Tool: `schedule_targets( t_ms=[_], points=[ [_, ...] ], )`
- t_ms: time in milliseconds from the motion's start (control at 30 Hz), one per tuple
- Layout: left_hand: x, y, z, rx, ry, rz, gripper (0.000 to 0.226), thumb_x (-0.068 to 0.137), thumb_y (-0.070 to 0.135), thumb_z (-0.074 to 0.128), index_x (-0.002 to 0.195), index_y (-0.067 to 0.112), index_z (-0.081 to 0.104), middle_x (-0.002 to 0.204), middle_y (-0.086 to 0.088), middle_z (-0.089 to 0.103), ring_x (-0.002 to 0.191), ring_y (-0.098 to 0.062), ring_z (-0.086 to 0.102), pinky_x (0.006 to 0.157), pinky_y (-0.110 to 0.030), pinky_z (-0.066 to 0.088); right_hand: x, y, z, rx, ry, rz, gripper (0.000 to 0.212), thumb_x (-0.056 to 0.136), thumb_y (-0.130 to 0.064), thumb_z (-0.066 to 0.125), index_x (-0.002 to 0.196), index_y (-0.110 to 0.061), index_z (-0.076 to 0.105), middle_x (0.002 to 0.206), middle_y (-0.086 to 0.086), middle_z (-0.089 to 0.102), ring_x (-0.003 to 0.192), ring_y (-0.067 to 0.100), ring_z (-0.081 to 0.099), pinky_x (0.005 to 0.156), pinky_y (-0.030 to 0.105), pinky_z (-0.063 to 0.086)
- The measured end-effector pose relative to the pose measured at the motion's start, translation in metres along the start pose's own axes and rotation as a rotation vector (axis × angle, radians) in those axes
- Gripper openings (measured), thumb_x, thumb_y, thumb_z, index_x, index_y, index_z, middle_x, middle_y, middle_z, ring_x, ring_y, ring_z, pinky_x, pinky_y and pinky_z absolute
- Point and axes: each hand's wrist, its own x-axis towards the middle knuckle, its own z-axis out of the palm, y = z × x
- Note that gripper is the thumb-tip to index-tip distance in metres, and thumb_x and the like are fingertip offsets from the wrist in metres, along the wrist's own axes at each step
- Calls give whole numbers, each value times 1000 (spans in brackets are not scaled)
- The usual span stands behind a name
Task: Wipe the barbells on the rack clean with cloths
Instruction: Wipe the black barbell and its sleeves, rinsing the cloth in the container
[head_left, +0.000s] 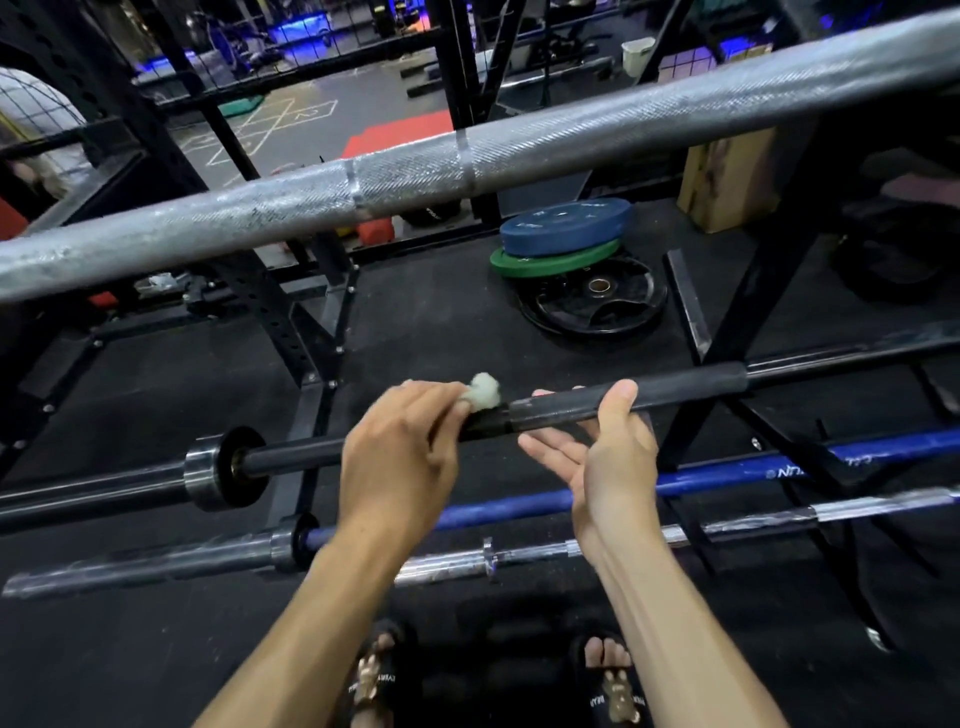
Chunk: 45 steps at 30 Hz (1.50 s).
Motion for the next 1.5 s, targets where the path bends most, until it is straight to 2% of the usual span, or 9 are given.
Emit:
schedule_targets(
  t_ms=[100,267,400,600,800,1033,1233,1400,1500],
  points=[
    [-2,16,8,-38,11,-96,14,95,20,62,100,17,74,98,6,73,90,-21,65,81,-23,40,0,1,2,-16,1,11,40,107,-48,38,118,-14,55,91,5,76,78,30,77,62,37,63],
    [2,10,8,-73,-49,123,18,96,23,60,103,21,76,105,9,74,97,-15,63,107,-27,43,-1,5,5,-26,36,-11,46,107,-48,37,124,-9,56,96,9,72,66,22,75,57,33,61],
    [-5,-12,-4,-12,27,17,16,94,24,63,101,19,77,100,9,74,91,-18,66,91,-20,43,-1,4,2,-35,19,18,52,106,-52,38,131,-10,54,103,12,76,78,30,77,61,35,62],
    [-7,32,24,-181,-38,77,18,92,19,65,104,21,77,111,9,74,104,-12,61,108,-27,43,-3,8,3,-70,34,-33,39,107,-50,34,114,-20,59,99,6,76,68,25,76,57,30,59],
    [16,30,3,-361,-244,-84,20,98,40,62,94,30,78,102,23,72,100,2,62,91,-21,47,1,2,0,-118,14,-26,45,107,-50,36,120,-14,60,103,7,77,76,29,77,60,33,61],
    [30,54,-2,177,-609,69,21,112,38,24,101,33,40,107,1,57,95,-27,55,87,-45,41,4,7,-11,-369,70,-85,50,104,-58,36,102,-21,69,94,2,76,93,22,72,84,38,56],
    [64,45,13,112,-808,0,32,111,38,25,86,28,42,88,-2,58,94,-37,59,87,-46,48,8,5,-12,-410,88,-118,46,106,-53,33,104,-24,68,91,4,72,86,19,68,78,36,56],
    [49,18,-1,-92,-725,5,40,107,54,24,79,31,42,72,13,53,72,-13,49,68,-37,34,13,6,-13,-358,83,-104,41,107,-49,37,97,-26,69,85,0,74,85,18,71,85,44,58],
    [45,16,-3,-56,-725,21,41,106,56,23,82,29,42,73,9,54,75,-15,52,67,-38,35,13,8,-11,-348,74,-108,40,107,-48,36,98,-25,68,84,-2,73,82,17,69,82,42,57]
  ],
)
